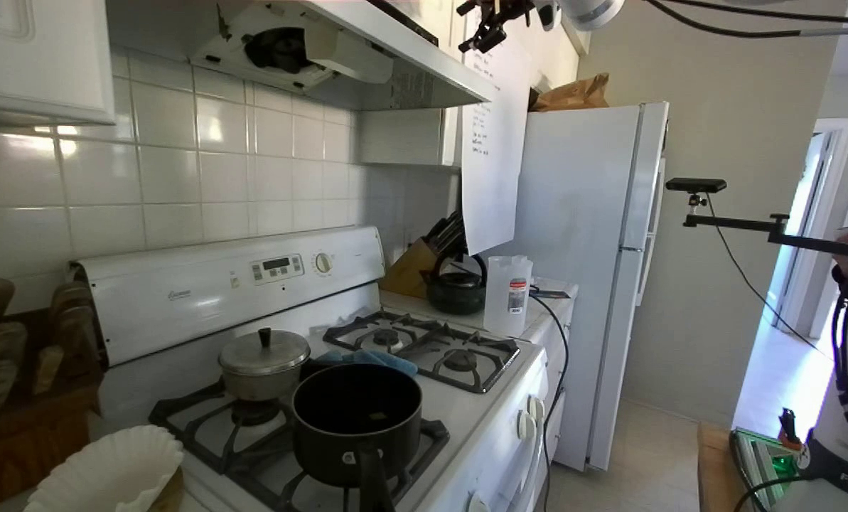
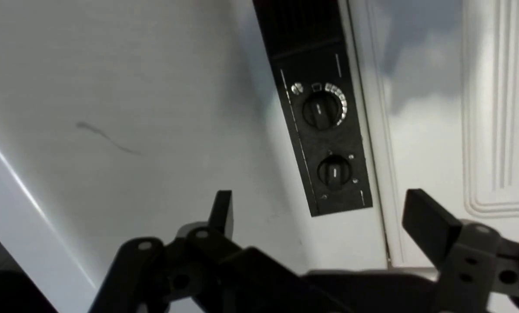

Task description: Flip the switch at the top

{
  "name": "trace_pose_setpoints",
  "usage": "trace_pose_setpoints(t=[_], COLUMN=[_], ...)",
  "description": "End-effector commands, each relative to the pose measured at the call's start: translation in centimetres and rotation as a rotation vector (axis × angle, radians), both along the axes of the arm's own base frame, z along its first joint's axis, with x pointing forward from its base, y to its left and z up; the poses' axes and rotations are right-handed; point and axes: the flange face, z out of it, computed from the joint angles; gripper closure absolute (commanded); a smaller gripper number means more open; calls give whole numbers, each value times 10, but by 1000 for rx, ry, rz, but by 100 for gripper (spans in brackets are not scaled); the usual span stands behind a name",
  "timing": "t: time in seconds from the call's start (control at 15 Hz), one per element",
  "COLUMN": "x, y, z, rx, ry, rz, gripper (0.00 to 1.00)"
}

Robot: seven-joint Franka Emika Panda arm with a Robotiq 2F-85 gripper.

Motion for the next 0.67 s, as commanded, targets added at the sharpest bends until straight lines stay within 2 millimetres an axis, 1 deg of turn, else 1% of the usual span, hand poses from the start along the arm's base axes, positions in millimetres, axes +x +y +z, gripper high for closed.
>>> trace_pose_setpoints(t=[0.0, 0.13, 0.27, 0.4, 0.6], x=[20, 25, 22, 23, 26], y=[-10, -18, -34, -44, -47], z=[10, 16, 21, 22, 20], rx=[5, -19, -37, -41, -31], ry=[9, 9, -5, -8, -16], rz=[109, 129, 126, 124, 116], gripper=[0, 0, 0, 0, 0])
